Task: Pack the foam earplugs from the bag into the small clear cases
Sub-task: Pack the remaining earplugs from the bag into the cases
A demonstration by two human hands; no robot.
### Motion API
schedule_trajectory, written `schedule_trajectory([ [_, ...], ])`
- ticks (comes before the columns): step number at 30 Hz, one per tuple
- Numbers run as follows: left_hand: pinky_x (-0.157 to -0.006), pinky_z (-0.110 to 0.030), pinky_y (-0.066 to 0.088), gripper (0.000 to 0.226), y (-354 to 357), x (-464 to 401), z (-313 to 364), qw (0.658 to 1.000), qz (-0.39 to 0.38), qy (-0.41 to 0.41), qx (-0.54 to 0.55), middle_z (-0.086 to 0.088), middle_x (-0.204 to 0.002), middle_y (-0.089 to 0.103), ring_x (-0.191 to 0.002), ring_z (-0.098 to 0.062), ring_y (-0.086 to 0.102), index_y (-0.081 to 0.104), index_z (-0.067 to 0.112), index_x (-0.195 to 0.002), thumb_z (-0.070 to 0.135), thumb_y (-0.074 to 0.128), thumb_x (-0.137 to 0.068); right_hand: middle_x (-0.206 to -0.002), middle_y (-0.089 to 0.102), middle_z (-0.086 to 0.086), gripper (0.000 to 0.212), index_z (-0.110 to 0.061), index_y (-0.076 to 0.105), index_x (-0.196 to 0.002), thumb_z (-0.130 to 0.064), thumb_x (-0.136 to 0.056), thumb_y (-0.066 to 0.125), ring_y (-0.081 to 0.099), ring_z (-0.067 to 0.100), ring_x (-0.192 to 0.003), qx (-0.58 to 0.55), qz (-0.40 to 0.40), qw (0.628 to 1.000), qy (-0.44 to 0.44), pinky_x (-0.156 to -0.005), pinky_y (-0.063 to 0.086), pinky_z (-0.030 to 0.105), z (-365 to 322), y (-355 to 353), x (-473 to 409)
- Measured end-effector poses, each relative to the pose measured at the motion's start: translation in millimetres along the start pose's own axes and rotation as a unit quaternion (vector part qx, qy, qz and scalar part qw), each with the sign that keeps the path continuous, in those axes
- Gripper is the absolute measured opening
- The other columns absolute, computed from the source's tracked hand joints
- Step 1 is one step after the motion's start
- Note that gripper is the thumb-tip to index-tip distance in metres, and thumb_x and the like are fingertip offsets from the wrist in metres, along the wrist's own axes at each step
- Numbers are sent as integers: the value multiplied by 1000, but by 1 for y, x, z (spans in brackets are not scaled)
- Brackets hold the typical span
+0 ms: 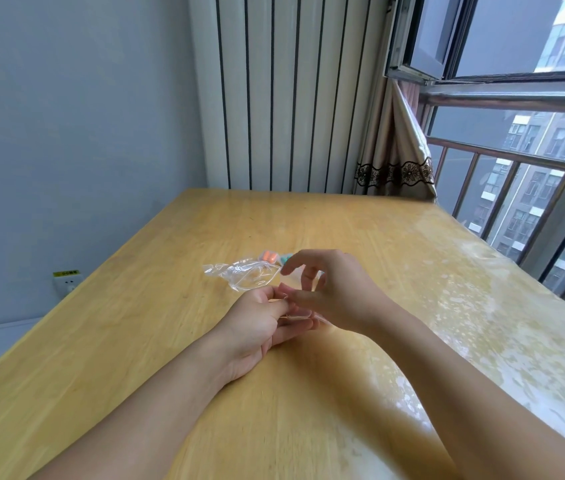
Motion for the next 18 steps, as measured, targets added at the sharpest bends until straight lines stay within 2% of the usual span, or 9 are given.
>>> schedule_trajectory([
  [3, -79, -26, 63, 19, 0, -1, -1, 1000, 8, -2, 1, -14, -83, 77, -86, -28, 77, 59, -6, -116, 4, 54, -102, -84, 68, -8, 24, -37, 74, -108, -23, -89, 72, 65, 10, -57, 37, -21, 999, -20, -52, 56, 31, 0, 6, -1],
  [6, -78, -26, 63, 22, -1, -2, -1, 1000, 9, -3, 1, -15, -86, 76, -87, -29, 77, 60, -8, -120, 2, 53, -101, -83, 69, -8, 18, -31, 77, -101, -21, -88, 71, 61, 7, -63, 54, -19, 998, -30, -58, 52, 26, -4, 6, 0],
  [8, -76, -25, 63, 24, -4, -3, -1, 1000, 12, -6, 12, -18, -92, 75, -91, -31, 77, 60, -10, -120, 3, 55, -101, -74, 72, -5, 10, -22, 77, -93, -17, -85, 73, 60, 4, -56, -10, 13, 1000, -22, -56, 52, 24, -5, 0, 0],
  [10, -77, -26, 63, 26, -7, -4, -1, 999, 16, -10, 42, -24, -103, 75, -95, -32, 76, 59, -13, -121, 2, 56, -101, -67, 73, 1, 4, -13, 75, -90, -13, -86, 74, 62, 7, -51, -87, 30, 996, 3, -52, 54, 29, -1, -8, 0],
  [13, -82, -30, 63, 21, -9, -5, 1, 996, 11, -11, 88, -30, -113, 71, -102, -37, 74, 61, -14, -115, -1, 55, -100, -61, 73, 4, 4, -8, 75, -87, -7, -84, 76, 63, 14, -46, -125, -11, 992, 27, -48, 53, 32, 4, -11, 1],
  [16, -87, -35, 62, 21, -8, -5, 2, 995, -1, -10, 104, -31, -113, 70, -107, -40, 72, 60, -15, -115, -4, 52, -100, -55, 69, 3, 15, -9, 75, -85, -15, -77, 86, 57, 15, -45, -101, -61, 992, 33, -48, 47, 29, 6, -2, 2],
  [18, -87, -37, 62, 23, -9, -5, 1, 995, 4, -12, 102, -33, -118, 68, -109, -41, 70, 59, -16, -117, -6, 51, -99, -54, 65, -3, 23, -13, 75, -87, -25, -74, 90, 52, 8, -45, -43, -49, 998, 20, -48, 42, 23, 7, -2, 0],
])
Point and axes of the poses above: each hand's wrist, its own x-axis away from the middle knuckle, its own y-axis out of the palm, z = x × y, the point moved 5 cm from there along -x, towards the middle knuckle
